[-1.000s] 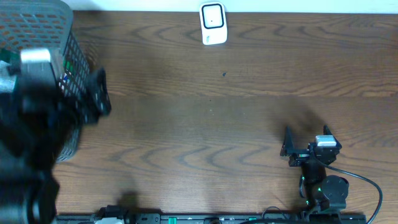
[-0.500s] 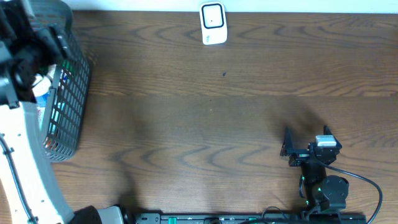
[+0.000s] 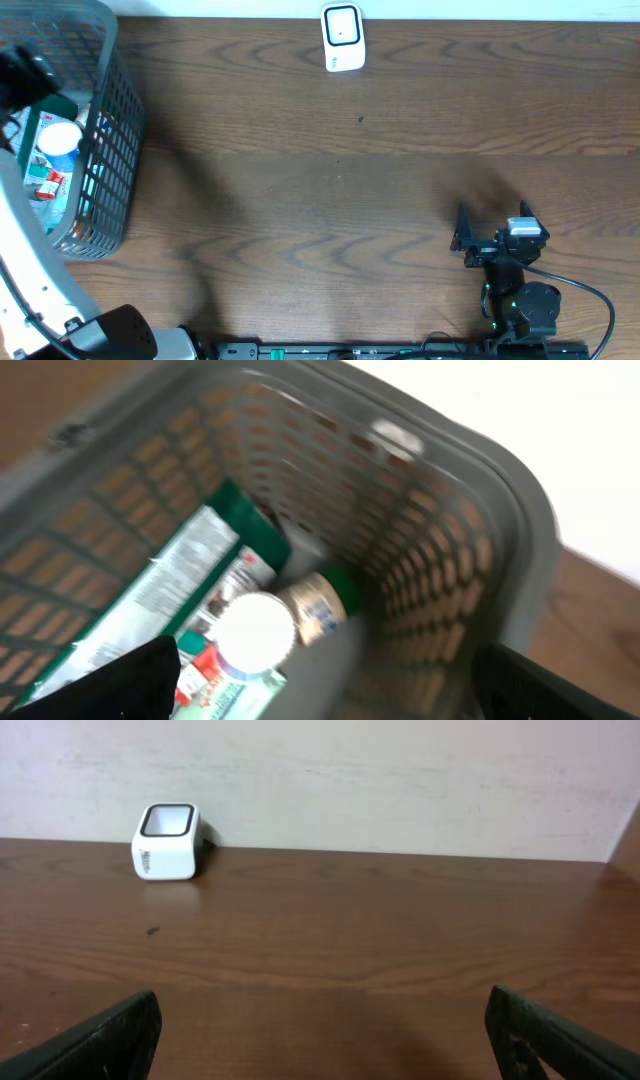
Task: Scan the item barcode
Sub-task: 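Raise the left gripper and move it over the grey basket, then lower the left gripper into the basket toward the white-capped bottle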
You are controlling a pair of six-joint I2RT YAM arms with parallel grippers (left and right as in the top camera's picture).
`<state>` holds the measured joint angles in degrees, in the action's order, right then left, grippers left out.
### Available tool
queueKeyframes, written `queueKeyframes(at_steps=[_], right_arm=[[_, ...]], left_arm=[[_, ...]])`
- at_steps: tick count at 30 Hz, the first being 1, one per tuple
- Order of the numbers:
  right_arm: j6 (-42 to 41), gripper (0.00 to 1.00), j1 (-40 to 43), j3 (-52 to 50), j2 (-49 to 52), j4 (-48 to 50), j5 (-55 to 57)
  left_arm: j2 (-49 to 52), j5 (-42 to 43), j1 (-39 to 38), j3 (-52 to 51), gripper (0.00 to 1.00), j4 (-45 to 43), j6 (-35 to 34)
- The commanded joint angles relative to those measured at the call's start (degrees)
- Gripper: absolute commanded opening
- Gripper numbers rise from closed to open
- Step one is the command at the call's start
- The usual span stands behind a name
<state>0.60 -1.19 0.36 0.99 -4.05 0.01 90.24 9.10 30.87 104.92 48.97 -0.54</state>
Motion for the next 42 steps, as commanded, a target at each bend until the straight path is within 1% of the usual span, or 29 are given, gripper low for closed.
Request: queueKeyframes(at_steps=[1, 3, 16, 32, 34, 37, 42], right_arm=[[-0.59, 0.99, 0.35, -0.04, -0.24, -0.22, 0.57], [-0.59, 0.99, 0.35, -0.04, -0.24, -0.22, 0.55], [-0.59, 0.99, 0.35, -0.04, -0.24, -0.22, 0.57], [-0.59, 0.99, 0.35, -0.04, -0.24, -0.22, 0.57], [-0.59, 0.99, 0.35, -0.04, -0.24, -0.22, 0.57], [-0.59, 0.99, 0.35, -0.04, -0.24, -0.22, 0.55], [-0.59, 0.99, 0.35, -0.04, -0.24, -0.22, 0.57]], left_arm=[[0.79, 0.33, 3.13, 1.07, 0.94, -1.73, -6.27], [1.49, 0.33, 3.87, 1.07, 0.94, -2.05, -7.39], [11.26, 0.33, 4.2, 1.07, 0.94, -1.73, -7.28], [11.74, 0.31, 4.2, 1.05, 0.94, -4.33, -7.3], [11.8, -1.11, 4.2, 1.05, 0.94, -4.31, -7.34], [12.04, -5.81, 4.2, 1.05, 0.94, -4.07, -7.54], [12.11, -6.12, 4.2, 0.39, 0.94, -3.63, -7.56]])
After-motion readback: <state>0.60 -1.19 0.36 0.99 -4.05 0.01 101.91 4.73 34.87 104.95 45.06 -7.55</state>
